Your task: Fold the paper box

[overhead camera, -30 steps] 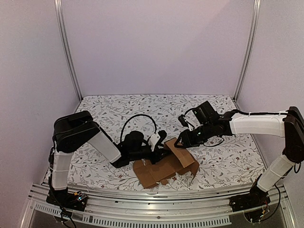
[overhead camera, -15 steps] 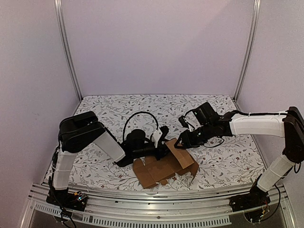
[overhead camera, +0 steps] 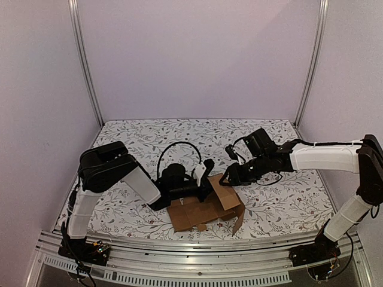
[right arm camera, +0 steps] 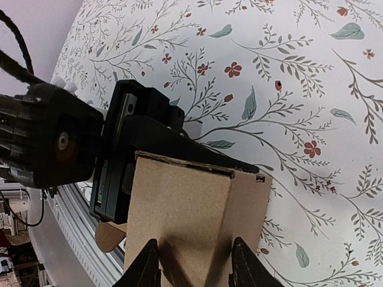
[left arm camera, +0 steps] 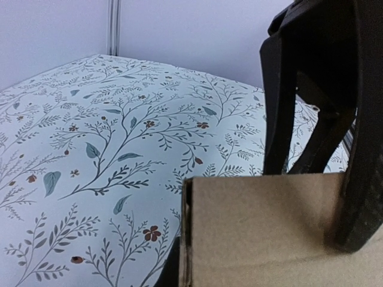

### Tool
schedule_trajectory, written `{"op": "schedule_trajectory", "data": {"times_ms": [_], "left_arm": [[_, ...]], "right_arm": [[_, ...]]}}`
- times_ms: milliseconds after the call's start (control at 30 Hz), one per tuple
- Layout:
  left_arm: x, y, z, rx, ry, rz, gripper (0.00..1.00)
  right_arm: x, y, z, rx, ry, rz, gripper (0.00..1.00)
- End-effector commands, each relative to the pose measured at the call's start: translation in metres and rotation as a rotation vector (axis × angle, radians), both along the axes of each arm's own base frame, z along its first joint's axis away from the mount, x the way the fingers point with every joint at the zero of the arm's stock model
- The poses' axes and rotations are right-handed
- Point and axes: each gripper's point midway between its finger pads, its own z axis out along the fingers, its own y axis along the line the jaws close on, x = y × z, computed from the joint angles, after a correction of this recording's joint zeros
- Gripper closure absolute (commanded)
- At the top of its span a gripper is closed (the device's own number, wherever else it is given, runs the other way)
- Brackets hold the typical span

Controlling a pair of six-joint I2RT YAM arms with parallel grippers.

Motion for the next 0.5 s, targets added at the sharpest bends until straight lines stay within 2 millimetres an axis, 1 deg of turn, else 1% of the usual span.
{"op": "schedule_trajectory", "data": {"times_ms": [0,267,333,467], "left_arm": [[-0.0046,-0.0039,-0.0036,0.003,0.001,-0.011,1.0],[-0.0039,-0.0017,0.0042,0.012,-0.032,0.006,1.0],[-0.0036,-0.0008,0.0062,0.012,-0.034,0.011,0.9],[-0.0033,0.0039,0.0032,0.028,-0.037,0.03,0.8]], "right_arm": [[-0.0048,-0.0057,-0.0047,-0.006,0.023,-0.012,0.61],[-0.0033,-0.006,-0.0029,-0.004,0.019,-0.022,0.62],[-0.0034,-0.0067,-0.0043,-0.007,0.022,-0.026,0.62],[-0.0033,-0.0073,-0.0066,-0.012,0.026,-0.031,0.62]]}}
